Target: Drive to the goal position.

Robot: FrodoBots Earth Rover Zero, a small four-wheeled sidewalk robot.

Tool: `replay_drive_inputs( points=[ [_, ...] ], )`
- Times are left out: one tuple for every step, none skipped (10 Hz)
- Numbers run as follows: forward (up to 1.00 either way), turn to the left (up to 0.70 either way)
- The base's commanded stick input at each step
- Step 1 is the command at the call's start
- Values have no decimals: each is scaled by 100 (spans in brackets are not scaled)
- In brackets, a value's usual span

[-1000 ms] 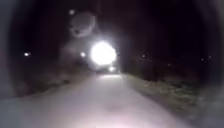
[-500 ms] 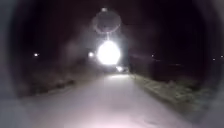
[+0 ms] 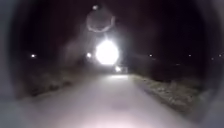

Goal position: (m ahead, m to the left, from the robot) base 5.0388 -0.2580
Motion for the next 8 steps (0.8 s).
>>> replay_drive_inputs(
  points=[
    [100, 0],
    [100, 0],
    [100, 0],
    [100, 0],
    [100, 0],
    [100, 0],
    [100, 0],
    [100, 0]
  ],
)
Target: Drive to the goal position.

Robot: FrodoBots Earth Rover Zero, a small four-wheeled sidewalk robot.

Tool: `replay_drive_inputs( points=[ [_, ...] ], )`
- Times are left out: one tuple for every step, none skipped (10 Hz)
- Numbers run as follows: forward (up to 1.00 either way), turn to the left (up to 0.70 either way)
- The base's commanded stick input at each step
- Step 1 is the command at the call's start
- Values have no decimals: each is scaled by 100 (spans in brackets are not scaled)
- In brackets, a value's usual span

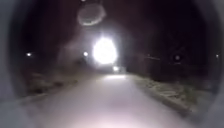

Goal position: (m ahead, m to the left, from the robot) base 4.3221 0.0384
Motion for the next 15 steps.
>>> replay_drive_inputs(
  points=[
    [100, 0],
    [100, 0],
    [100, 0],
    [100, 0],
    [100, 0],
    [100, 0],
    [100, 0],
    [100, 0],
    [100, 0],
    [100, 0],
    [100, 0],
    [100, 0],
    [100, 0],
    [100, 0],
    [100, 0]
  ],
)
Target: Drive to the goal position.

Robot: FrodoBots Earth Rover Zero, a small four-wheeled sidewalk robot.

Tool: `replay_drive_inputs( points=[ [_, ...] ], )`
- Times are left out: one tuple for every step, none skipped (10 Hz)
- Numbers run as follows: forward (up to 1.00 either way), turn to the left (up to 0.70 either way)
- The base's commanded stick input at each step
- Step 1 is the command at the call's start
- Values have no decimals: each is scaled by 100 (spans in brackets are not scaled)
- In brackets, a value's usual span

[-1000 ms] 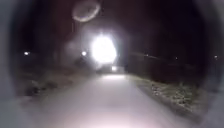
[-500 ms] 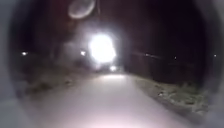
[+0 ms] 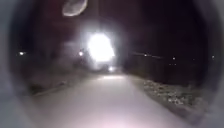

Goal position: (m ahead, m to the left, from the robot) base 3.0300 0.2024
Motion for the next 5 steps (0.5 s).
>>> replay_drive_inputs(
  points=[
    [100, 0],
    [100, 0],
    [100, 0],
    [100, 0],
    [100, 0]
  ],
)
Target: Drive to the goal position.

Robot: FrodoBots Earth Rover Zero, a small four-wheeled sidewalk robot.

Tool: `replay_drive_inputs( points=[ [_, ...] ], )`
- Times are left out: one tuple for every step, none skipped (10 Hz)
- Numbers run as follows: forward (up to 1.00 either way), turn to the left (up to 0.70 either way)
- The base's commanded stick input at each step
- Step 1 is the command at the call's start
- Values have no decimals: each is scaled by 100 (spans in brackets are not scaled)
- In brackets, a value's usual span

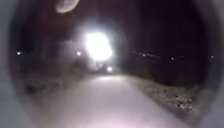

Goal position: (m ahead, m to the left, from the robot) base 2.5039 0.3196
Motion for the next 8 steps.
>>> replay_drive_inputs(
  points=[
    [100, 0],
    [100, 0],
    [100, 0],
    [100, 0],
    [100, 0],
    [100, 0],
    [100, 0],
    [100, 0]
  ],
)
